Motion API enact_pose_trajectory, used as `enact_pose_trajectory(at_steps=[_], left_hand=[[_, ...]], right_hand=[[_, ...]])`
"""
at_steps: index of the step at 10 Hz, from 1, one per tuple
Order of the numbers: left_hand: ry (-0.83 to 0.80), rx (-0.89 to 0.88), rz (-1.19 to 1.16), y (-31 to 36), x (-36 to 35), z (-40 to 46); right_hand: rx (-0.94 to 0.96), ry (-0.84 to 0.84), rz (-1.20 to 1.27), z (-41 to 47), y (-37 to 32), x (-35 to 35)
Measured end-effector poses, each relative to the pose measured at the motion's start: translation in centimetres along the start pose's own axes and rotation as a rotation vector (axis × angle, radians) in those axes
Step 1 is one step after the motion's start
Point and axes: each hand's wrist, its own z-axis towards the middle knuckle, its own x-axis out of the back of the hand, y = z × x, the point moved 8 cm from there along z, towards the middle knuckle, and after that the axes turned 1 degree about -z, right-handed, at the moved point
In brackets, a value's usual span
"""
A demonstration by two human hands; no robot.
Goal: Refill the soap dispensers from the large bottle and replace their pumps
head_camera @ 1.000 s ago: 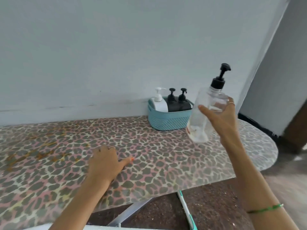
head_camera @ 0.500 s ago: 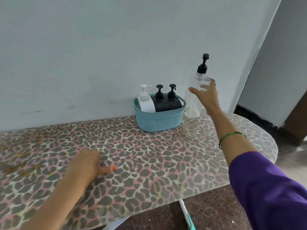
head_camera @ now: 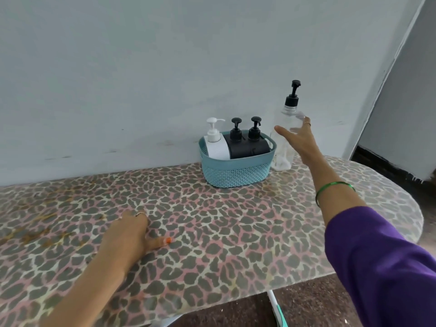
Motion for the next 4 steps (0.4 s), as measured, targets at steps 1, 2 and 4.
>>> enact_pose_trajectory(at_steps=[1, 2, 4], left_hand=[[-0.019, 0.012, 0.003, 0.0, -0.1, -0.4], [-0.025, 0.010, -0.033, -0.2, -0.4, -0.6], [0.020, 0.007, -0.096, -0.7, -0.4, -1.4]], right_hand=[[-0.027, -0.063, 0.018, 0.0, -0.5, -0.4], [-0.040, -0.064, -0.010, -0.6, -0.9, 0.0], [-0.007, 0.134, -0.162, -2.9, -2.0, 2.0]])
